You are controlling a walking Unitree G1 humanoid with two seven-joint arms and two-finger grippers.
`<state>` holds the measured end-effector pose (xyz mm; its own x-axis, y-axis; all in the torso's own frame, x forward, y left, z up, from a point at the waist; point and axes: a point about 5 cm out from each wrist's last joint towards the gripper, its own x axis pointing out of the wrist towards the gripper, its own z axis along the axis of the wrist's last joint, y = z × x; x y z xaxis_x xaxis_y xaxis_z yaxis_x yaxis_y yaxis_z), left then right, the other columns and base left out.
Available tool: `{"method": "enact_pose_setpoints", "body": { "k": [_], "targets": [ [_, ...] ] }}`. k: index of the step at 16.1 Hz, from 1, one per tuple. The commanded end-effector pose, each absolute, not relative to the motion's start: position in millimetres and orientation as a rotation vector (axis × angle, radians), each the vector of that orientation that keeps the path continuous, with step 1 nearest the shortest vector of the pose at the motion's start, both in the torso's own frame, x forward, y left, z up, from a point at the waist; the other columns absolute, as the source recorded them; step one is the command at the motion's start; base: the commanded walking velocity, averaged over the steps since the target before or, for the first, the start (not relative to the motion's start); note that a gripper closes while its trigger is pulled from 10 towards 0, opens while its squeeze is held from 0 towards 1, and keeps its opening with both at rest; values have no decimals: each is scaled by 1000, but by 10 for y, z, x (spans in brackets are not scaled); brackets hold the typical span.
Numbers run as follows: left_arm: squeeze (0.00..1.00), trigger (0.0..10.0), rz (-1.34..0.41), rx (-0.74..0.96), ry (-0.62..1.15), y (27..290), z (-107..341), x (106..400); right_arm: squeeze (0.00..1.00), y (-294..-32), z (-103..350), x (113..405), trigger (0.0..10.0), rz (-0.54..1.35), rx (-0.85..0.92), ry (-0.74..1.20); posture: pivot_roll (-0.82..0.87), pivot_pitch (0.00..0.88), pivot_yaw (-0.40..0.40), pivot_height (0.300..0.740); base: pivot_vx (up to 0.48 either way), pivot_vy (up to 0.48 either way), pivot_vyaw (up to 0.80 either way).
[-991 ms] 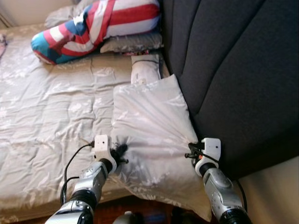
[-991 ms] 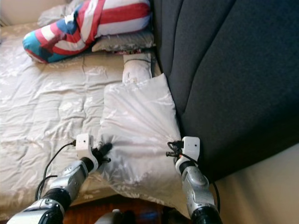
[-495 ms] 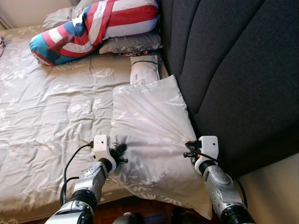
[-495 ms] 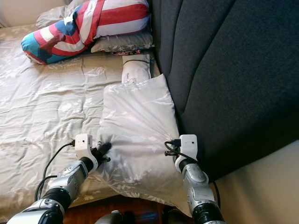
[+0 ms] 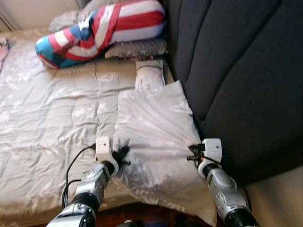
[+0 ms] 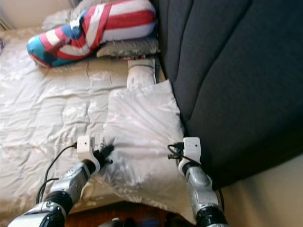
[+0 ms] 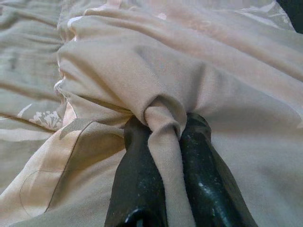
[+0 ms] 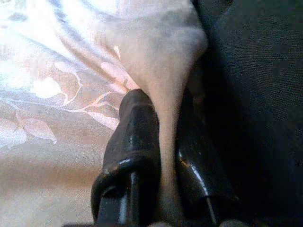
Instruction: Clean up the room
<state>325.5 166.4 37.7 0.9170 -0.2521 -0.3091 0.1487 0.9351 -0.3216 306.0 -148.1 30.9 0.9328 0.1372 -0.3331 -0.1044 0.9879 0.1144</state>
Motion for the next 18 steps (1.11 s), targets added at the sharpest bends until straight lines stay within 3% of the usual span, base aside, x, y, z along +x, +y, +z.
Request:
{"method": "enact_pose_setpoints", "body": {
  "k": [1, 12, 18],
  "targets": [
    [0, 10000, -220, -300, 240, 1664, 587, 3369, 0, -1471, 348, 3073, 10000, 130, 87, 313, -66, 219, -13, 740, 319, 0, 0],
    [0, 10000, -252, -268, 250, 1607, 567, 3349, 0, -1494, 308, 3060, 10000, 106, 92, 337, -61, 226, -11, 740, 302, 0, 0],
    [0, 10000, -274, -319, 204, 1578, 615, 3349, 0, -1678, 286, 3069, 10000, 4, 69, 359, -56, 226, -8, 740, 0, 0, 0]
  ]
}}
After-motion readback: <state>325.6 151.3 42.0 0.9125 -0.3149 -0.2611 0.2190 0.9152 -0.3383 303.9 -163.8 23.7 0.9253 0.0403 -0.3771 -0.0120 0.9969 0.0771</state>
